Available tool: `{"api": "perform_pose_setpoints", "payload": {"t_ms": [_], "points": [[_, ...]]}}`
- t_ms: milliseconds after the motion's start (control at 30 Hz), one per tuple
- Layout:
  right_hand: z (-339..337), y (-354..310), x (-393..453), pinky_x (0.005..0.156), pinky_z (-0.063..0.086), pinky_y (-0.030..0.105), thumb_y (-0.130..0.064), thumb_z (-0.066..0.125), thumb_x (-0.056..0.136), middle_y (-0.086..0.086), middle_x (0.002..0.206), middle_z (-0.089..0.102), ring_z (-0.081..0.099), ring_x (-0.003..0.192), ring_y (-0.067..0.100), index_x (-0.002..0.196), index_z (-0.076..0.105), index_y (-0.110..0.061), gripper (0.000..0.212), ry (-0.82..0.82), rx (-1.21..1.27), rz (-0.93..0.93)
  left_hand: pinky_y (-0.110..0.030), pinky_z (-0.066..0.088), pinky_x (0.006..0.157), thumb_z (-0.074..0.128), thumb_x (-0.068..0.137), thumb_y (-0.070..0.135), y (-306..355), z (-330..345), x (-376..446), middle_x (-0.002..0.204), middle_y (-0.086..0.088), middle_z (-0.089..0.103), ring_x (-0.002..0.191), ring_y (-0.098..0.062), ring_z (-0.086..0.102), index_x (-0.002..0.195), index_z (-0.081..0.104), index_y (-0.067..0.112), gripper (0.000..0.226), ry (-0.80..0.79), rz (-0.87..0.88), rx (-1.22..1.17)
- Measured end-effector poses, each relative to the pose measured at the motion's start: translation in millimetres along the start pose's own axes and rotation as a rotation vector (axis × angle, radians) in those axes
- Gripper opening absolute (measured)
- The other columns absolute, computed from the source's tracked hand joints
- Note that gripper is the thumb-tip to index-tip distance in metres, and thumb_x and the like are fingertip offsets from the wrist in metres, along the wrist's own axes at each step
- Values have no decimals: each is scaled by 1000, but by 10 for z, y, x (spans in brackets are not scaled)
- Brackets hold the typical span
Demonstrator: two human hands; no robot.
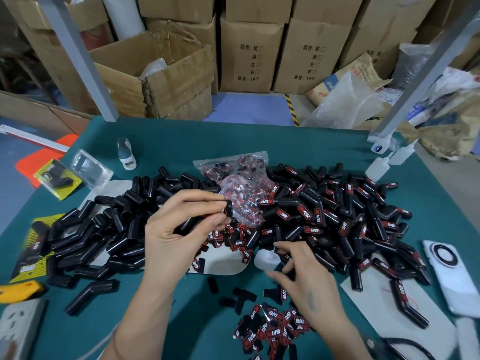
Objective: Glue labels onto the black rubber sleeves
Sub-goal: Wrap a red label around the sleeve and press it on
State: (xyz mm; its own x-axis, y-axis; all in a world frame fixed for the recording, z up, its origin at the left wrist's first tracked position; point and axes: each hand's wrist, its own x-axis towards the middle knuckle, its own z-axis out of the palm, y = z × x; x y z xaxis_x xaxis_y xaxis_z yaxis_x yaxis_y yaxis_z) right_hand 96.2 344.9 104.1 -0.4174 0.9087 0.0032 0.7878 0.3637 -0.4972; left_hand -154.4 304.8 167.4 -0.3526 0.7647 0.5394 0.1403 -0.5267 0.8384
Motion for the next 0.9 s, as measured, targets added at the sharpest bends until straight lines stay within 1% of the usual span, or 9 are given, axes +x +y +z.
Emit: {"api": "perform_pose_setpoints", "payload": {"t_ms": [67,133,233,300,400,533,633,800,900], "points": [[188,-21,88,57,45,17,-52,72,91,-26,113,52,63,81,0,127,51,-45,43,24,-39,0,-38,66,77,78,90,9,-1,10,-5,109,-4,74,98,-31,74,101,83,18,16,-11,9,14],[299,-21,158,55,46,24,-45,73,92,-17,115,59,65,74,7,120,62,-36,31,58,-99,-2,-37,66,77,77,90,9,-5,20,-11,109,-3,74,99,-30,74,102,83,19,17,-24,14,14],[301,62,173,50,47,31,-35,80,89,-12,103,64,65,66,15,112,68,-25,28,109,-112,15,-36,65,77,78,91,10,-11,21,-12,110,-3,75,99,-30,74,102,83,17,14,-33,18,17],[248,168,140,45,47,31,-31,84,86,-13,89,60,61,59,14,109,68,-22,30,156,-92,34,-36,66,77,79,92,17,-15,27,-12,110,-4,75,98,-31,74,103,83,18,11,-37,10,19],[189,287,108,46,43,26,-34,80,89,-20,78,44,53,56,6,111,64,-25,28,145,-68,105,-35,66,77,80,92,20,-16,40,-10,109,-4,74,97,-29,74,103,83,16,11,-39,3,20],[231,301,101,53,41,22,-38,73,93,-20,96,51,54,64,5,108,61,-34,20,88,-4,94,-35,66,77,79,91,11,-23,49,-16,109,-4,74,97,-29,74,102,82,15,13,-50,10,34],[307,239,111,53,41,17,-41,71,92,-22,101,53,57,77,-2,105,61,-37,17,63,73,34,-37,65,78,79,93,20,-6,35,-16,110,-4,74,95,-34,74,103,83,17,11,-37,4,29],[428,102,201,58,50,25,-49,64,93,-23,109,54,57,70,-1,113,61,-38,23,18,86,-50,-37,66,78,80,93,22,24,23,-5,110,-4,74,95,-33,75,104,83,19,11,-21,-6,7],[453,78,228,60,51,25,-48,64,92,-23,110,54,53,67,-4,113,61,-39,23,18,108,-57,-38,66,78,79,93,22,27,-1,5,110,-4,74,96,-32,74,103,83,19,11,-12,-1,29]]}}
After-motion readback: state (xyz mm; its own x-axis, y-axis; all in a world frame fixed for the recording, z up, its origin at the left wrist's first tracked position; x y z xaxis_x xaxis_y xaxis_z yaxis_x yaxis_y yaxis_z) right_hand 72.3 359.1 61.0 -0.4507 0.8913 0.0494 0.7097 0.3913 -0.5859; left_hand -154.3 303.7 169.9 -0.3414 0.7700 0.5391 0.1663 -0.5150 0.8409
